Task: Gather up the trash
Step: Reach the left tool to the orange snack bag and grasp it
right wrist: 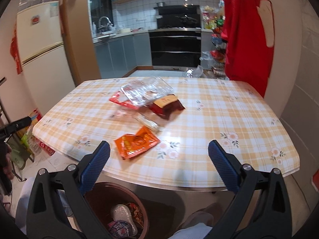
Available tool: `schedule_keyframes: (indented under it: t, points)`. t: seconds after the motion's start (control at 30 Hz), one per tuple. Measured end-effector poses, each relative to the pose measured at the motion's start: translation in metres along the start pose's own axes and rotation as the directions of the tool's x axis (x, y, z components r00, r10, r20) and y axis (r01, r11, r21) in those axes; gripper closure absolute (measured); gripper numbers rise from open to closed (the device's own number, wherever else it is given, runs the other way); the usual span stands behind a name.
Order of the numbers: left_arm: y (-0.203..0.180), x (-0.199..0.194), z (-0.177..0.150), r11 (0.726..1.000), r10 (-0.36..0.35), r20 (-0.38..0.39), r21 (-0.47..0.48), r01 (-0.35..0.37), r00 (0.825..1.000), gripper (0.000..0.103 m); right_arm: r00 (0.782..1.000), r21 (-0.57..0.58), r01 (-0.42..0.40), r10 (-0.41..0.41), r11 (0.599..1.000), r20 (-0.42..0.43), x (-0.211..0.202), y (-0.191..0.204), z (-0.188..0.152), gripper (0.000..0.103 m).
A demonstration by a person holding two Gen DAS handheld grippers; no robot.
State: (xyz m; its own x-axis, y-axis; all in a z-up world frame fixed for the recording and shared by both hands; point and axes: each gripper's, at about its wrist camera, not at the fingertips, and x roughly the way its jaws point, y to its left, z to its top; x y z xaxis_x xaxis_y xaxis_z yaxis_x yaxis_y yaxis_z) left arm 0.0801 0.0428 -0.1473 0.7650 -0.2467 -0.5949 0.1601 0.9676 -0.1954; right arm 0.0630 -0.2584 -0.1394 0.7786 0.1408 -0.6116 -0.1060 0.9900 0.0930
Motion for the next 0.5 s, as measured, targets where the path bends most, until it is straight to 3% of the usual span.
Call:
schedule_keyframes:
  t: [0.17,0.27,0.5]
  points:
    - [-0.047,0.073,0.000,0.984,-0.132,-0.107,0.105,0.143,0.986,0.006,0.999,0.053,0.009,-0.007,0.999,-0.038,0.026,-0.028,-0.008,0.006]
    - [-0.075,0.124,-0.002,0.961,-0.190,-0.208,0.162,0.225,0.960,0.014,0.998,0.086,0.018,-0.013,0.996,-0.060,0.042,-0.045,-0.012,0.006]
    - [-0.105,0.213,-0.001,0.921,-0.214,-0.354,0.237,0.309,0.910,0.024,0.995,0.137,0.047,-0.034,0.989,-0.099,0.071,-0.080,-0.018,0.006]
